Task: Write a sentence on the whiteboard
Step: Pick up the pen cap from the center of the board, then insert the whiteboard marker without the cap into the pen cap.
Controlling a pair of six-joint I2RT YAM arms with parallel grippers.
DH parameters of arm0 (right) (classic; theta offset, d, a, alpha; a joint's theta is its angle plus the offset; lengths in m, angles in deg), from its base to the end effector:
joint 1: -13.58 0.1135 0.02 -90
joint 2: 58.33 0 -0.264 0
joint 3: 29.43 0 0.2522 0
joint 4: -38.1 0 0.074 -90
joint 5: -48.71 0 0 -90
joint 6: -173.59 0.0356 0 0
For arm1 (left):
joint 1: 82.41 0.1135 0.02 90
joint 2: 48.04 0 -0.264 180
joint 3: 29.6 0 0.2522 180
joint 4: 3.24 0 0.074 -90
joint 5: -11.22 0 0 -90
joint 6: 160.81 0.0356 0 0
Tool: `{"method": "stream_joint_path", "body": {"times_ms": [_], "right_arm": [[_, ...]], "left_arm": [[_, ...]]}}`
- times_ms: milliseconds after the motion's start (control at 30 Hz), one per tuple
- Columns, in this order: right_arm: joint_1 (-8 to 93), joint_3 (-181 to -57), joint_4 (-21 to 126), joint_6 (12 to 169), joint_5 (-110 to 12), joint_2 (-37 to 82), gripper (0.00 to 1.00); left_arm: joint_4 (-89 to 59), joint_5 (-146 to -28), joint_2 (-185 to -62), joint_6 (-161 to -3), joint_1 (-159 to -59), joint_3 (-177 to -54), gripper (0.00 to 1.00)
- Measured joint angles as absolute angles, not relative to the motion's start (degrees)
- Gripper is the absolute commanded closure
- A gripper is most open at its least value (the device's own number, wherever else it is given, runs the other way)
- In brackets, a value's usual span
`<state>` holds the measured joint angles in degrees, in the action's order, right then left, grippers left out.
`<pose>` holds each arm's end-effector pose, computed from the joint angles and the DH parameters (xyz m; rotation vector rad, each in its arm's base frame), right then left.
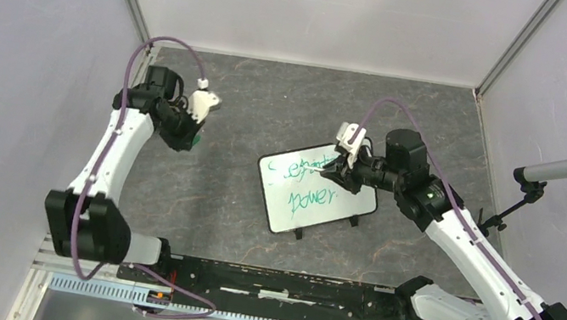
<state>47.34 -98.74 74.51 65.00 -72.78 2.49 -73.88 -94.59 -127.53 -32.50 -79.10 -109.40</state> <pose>0.1833 0.1449 0.3324 -1.2038 1.6689 0.7281 0.2606 0.0054 0.2725 0.8800 2.5734 -0.1854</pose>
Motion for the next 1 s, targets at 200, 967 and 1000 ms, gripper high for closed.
{"method": "stream_joint_path", "body": {"times_ms": [200,967,1000], "right_arm": [[45.81,-99.22,71.26,69.99,-77.72,2.53,1.00],[45.70,-95.64,55.59,90.34,-95.95,5.55,1.00],[45.83,-95.55,55.35,90.53,-96.19,5.59,1.00]], "left_arm": [[-83.22,-96.08,-118.43,-29.64,-94.90,-121.46,0.97],[-91.50,-96.80,-123.44,-31.80,-125.74,-130.03,0.98],[-91.37,-96.80,-123.44,-31.85,-126.24,-130.03,0.97]]}}
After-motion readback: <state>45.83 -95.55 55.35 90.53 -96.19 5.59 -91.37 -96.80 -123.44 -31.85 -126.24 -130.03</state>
